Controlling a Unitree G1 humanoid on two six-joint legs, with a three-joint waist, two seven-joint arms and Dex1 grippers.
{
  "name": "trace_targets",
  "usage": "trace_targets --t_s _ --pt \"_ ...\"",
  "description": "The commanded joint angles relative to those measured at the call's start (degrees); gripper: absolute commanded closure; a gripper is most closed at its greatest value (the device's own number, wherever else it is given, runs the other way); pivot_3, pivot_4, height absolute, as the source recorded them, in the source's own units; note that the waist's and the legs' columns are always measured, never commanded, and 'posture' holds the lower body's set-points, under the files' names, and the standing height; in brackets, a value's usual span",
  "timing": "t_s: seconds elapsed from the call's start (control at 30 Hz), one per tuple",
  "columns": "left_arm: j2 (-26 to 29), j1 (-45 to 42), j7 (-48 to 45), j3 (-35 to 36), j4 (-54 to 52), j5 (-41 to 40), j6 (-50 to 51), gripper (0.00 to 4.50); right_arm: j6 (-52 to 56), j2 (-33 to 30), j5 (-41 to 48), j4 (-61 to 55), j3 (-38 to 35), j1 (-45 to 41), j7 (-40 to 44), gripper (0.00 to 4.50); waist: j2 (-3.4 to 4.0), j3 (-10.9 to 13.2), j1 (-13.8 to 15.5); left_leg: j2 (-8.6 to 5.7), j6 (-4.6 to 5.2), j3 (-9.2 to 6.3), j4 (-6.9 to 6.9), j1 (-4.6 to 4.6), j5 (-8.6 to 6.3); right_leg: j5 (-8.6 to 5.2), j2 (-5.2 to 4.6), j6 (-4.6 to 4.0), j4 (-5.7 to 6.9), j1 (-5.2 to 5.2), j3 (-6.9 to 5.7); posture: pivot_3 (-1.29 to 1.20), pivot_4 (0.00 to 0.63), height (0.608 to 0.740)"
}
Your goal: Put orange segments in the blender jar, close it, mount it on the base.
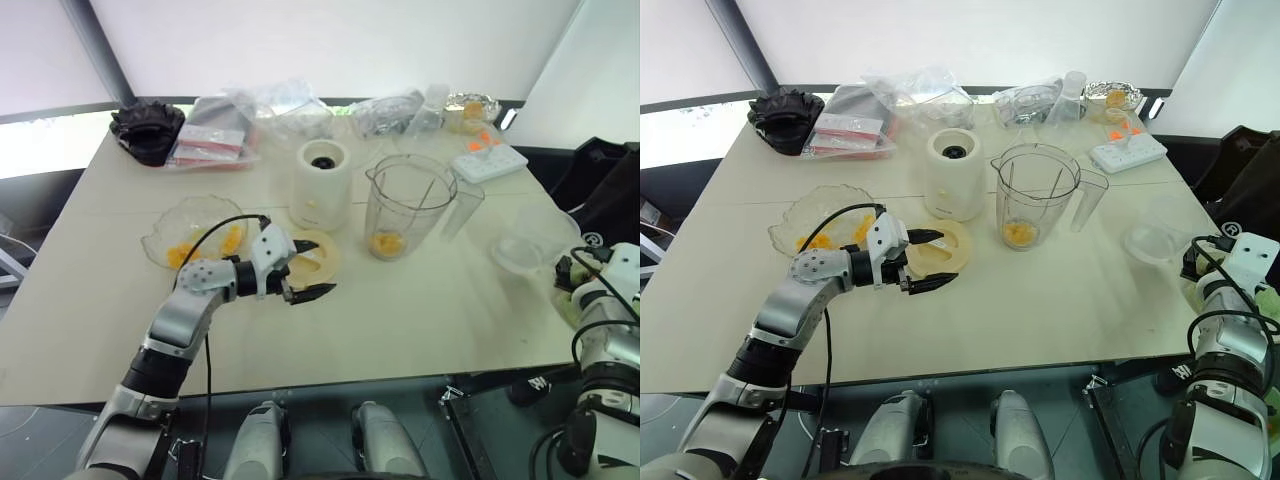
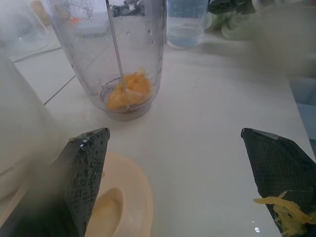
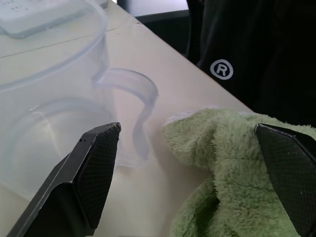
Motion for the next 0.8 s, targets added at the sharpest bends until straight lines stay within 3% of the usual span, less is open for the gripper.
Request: trace_targets --t_s 0.03,0.5,0.6,0.77,0.8 --pt "0.5 -0.7 -0.4 0.1 -3.0 -0.7 -0.6 0.05 -3.4 -1.8 -0.1 2.0 -0.9 -2.2 -0.7 0.0 0.0 0.0 0.0 0.0 0.0 0.0 0.0 -0.01 0.0 0.0 0.0 0.0 0.0 0.0 0.0 0.0 0.15 0.74" --pt "1.0 -1.7 -0.7 -0.1 -2.5 -0.2 -1.4 0.05 -8.3 -3.5 -0.6 12.0 0.3 -7.8 -0.7 0.0 0.01 0.0 -0.4 0.0 0.0 0.01 -0.06 -0.03 0.0 0.0 -0.01 -0.01 -0.07 -0.03 0.02 0.0 0.15 0.74" --pt "1.3 -1.4 -1.0 0.0 -2.8 -0.3 -1.3 0.0 -8.8 -4.0 -0.7 13.4 0.5 -8.5 -0.5 0.82 0.01 0.0 -0.7 0.0 0.0 0.0 -0.08 -0.03 0.0 0.0 -0.02 -0.01 -0.1 -0.03 0.02 0.0 0.15 0.74" --pt "2.2 -0.6 -1.1 0.2 -3.3 -0.2 -1.3 0.0 -9.4 -4.2 -0.9 14.3 0.9 -9.1 -0.2 3.4 0.01 0.0 -1.2 -0.01 0.0 0.01 -0.23 -0.05 0.0 0.0 -0.04 0.0 -0.28 -0.02 0.02 0.0 0.15 0.74" --pt "2.2 -0.6 -1.1 0.3 -3.3 -0.3 -1.3 0.0 -9.5 -4.2 -0.9 14.4 1.0 -9.1 -0.1 3.4 0.01 0.0 -1.2 -0.01 0.01 0.02 -0.27 -0.05 0.0 0.0 -0.04 0.0 -0.32 -0.02 0.02 0.0 0.15 0.74"
